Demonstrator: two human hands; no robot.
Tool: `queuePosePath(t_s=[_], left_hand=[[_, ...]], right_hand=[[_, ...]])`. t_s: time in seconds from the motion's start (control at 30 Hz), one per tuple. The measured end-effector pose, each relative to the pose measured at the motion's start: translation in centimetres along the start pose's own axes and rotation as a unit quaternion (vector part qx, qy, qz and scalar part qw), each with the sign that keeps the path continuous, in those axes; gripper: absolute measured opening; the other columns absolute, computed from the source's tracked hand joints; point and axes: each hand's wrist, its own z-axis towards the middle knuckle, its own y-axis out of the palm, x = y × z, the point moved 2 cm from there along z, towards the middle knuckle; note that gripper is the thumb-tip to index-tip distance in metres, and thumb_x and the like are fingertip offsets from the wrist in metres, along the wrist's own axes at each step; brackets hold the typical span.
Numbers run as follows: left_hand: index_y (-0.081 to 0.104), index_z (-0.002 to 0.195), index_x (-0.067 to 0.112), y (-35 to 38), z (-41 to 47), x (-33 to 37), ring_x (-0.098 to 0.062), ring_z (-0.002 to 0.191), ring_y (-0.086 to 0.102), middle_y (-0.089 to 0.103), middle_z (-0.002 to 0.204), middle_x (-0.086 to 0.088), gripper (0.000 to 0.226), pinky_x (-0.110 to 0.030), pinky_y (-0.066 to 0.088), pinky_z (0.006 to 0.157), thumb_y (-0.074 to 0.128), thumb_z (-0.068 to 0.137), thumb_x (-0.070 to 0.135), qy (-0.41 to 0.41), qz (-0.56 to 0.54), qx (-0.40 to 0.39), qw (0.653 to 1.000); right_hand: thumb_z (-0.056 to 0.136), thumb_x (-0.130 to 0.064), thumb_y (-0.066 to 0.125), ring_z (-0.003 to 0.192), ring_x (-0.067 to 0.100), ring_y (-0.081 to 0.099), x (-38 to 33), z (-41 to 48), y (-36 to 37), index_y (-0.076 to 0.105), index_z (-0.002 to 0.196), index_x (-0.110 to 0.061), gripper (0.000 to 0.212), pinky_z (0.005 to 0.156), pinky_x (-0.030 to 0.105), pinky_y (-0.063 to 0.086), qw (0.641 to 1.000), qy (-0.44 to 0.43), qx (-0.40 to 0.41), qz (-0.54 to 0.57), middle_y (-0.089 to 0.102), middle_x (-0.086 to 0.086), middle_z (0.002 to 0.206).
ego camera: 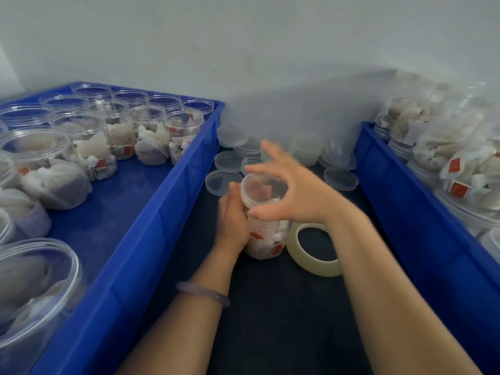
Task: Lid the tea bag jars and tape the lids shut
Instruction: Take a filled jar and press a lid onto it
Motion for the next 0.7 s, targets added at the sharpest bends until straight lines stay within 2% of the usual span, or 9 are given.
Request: queuePosePath(t_s=[0.1,0.2,0.27,0.37,0.4,0.47,0.53,0.63,0.7], left_hand=[[0.066,0.066,0.025,0.4,-0.3,-0.3,-0.001,0.055,0.062,0.065,0.057,0.008,0.059,-0.011,0.046,0.052,0.021,0.105,0.030,0.010,-0.017,0.034,0.999],[0.068,0.063,0.042,0.8,-0.3,-0.4,0.000,0.050,0.060,0.064,0.053,0.010,0.062,-0.014,0.046,0.048,0.021,0.103,0.034,0.018,-0.015,0.052,0.998],[0.069,0.067,0.051,0.5,0.1,-0.6,0.002,0.061,0.065,0.069,0.062,0.014,0.056,-0.022,0.051,0.063,0.023,0.098,0.045,-0.030,-0.027,0.005,0.999],[0.074,0.079,0.046,0.4,0.3,-0.7,-0.006,0.086,0.069,0.074,0.082,0.013,0.052,-0.037,0.051,0.087,0.024,0.090,0.056,-0.075,-0.080,-0.086,0.990],[0.074,0.078,0.040,0.5,0.1,-0.6,-0.003,0.084,0.069,0.073,0.081,0.016,0.052,-0.031,0.052,0.084,0.027,0.093,0.052,-0.069,-0.062,-0.070,0.993],[0.061,0.069,0.029,0.8,-0.4,-0.2,0.012,0.068,0.062,0.065,0.070,0.033,0.038,-0.006,0.046,0.060,0.040,0.101,0.028,-0.002,0.030,0.009,0.999],[0.041,0.071,0.033,0.9,-0.9,0.2,0.023,0.062,0.053,0.054,0.067,0.047,0.040,0.001,0.036,0.047,0.054,0.096,0.005,0.055,0.119,0.064,0.989],[0.041,0.072,0.031,0.7,-0.8,0.2,0.020,0.060,0.055,0.061,0.064,0.030,0.037,0.000,0.037,0.046,0.050,0.098,0.006,0.054,0.138,0.089,0.985],[0.051,0.072,0.028,0.5,-0.9,0.6,0.012,0.062,0.059,0.064,0.064,0.010,0.034,-0.002,0.040,0.049,0.038,0.102,0.017,0.011,0.087,0.116,0.989]], right_hand=[[0.070,-0.046,0.071,0.120,0.004,0.048,0.2,0.4,2.3,0.061,0.125,-0.031,0.059,0.094,0.023,0.040,0.987,-0.001,0.159,0.012,0.056,-0.015,0.131],[0.072,-0.056,0.065,0.112,0.015,0.052,-0.3,0.2,3.8,0.062,0.121,-0.025,0.058,0.080,0.025,0.036,0.963,0.022,0.265,-0.052,0.063,-0.010,0.119],[0.074,-0.058,0.065,0.116,0.018,0.050,0.0,0.3,3.6,0.059,0.126,-0.023,0.062,0.084,0.024,0.034,0.968,0.008,0.243,-0.063,0.059,-0.008,0.125],[0.074,-0.057,0.069,0.130,0.016,0.040,0.9,0.1,2.8,0.050,0.138,-0.024,0.074,0.098,0.017,0.023,0.985,-0.036,0.149,-0.081,0.047,-0.006,0.142],[0.075,-0.056,0.070,0.131,0.016,0.040,1.2,0.0,2.7,0.050,0.138,-0.024,0.073,0.101,0.018,0.023,0.985,-0.043,0.146,-0.079,0.046,-0.006,0.143],[0.075,-0.053,0.071,0.125,0.018,0.046,1.1,-0.3,3.2,0.056,0.132,-0.025,0.065,0.099,0.026,0.034,0.976,-0.034,0.201,-0.073,0.053,-0.007,0.137],[0.075,-0.054,0.070,0.115,0.020,0.052,0.4,-0.4,3.9,0.062,0.125,-0.024,0.058,0.086,0.029,0.039,0.959,-0.022,0.269,-0.086,0.059,-0.008,0.127],[0.072,-0.063,0.066,0.119,0.021,0.047,0.4,-0.3,4.2,0.054,0.133,-0.024,0.073,0.093,0.033,0.037,0.958,-0.013,0.274,-0.089,0.055,-0.005,0.131],[0.070,-0.077,0.056,0.130,0.017,0.033,2.1,-1.0,3.7,0.039,0.144,-0.028,0.090,0.105,0.035,0.029,0.971,0.041,0.236,0.012,0.041,-0.005,0.143]])
